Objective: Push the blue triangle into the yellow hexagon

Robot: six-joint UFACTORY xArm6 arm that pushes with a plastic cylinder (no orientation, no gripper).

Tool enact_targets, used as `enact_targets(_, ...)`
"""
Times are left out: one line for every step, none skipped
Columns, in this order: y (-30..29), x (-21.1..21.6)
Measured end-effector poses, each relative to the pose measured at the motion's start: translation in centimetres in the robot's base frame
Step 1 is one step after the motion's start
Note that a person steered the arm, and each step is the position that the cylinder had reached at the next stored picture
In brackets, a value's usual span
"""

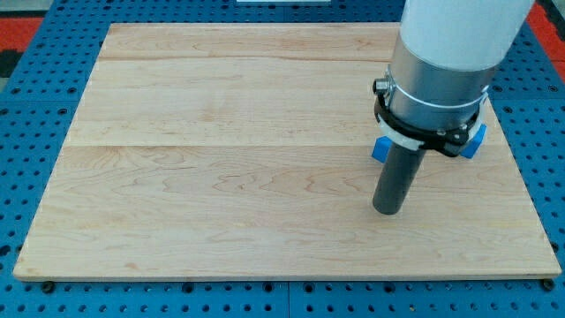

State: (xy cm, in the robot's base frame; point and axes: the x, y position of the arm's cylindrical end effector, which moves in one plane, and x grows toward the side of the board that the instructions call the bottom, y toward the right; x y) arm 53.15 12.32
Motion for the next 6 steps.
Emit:
enact_targets(1.8, -2.5)
enact_targets(1.6, -3.6)
enact_targets(1.2, -3.6)
enact_targets(-0.4, -3.6)
enact_targets(-0.8, -3.8)
enact_targets(-0.8, -5.0)
